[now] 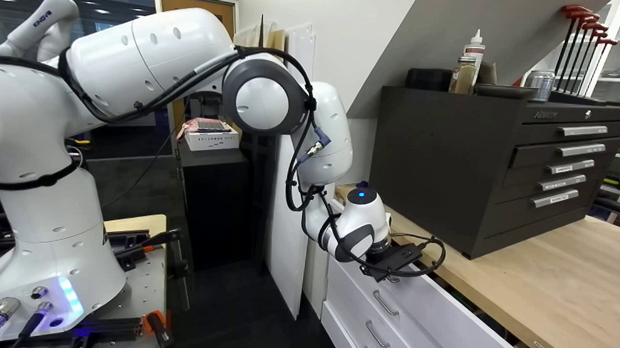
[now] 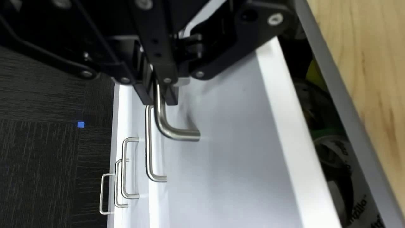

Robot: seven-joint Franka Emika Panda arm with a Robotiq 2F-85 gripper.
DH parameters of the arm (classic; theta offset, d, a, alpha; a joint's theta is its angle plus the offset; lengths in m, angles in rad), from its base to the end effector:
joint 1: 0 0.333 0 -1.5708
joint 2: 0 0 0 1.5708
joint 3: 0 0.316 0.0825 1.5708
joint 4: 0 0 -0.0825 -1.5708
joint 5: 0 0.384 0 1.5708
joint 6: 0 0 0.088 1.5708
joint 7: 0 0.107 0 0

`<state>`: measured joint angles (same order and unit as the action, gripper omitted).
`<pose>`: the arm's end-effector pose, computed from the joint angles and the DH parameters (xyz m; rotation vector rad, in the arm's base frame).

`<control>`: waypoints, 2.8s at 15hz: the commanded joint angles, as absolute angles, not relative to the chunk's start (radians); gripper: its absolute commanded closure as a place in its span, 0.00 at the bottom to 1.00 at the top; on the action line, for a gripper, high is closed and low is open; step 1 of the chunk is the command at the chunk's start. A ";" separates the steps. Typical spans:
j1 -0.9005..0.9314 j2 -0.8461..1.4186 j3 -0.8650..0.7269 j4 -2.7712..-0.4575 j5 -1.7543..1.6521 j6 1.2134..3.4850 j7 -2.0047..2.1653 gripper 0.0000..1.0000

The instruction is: Open the first top drawer

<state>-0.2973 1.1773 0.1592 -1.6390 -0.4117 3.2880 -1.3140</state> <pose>0.6484 -0.0616 -0.0049 2.0855 1.8756 0.6113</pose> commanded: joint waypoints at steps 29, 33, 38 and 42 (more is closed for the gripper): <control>-0.161 0.584 0.092 -2.063 -0.291 2.833 -1.045 0.00; -0.152 0.599 0.086 -1.984 -0.194 2.702 -0.944 0.00; -0.166 0.618 0.101 -1.938 -0.069 2.639 -0.807 0.00; -0.155 0.627 0.085 -1.929 -0.030 2.663 -0.658 0.00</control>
<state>-0.1698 0.6168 0.1007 -1.9542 -0.0523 2.6792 -0.7663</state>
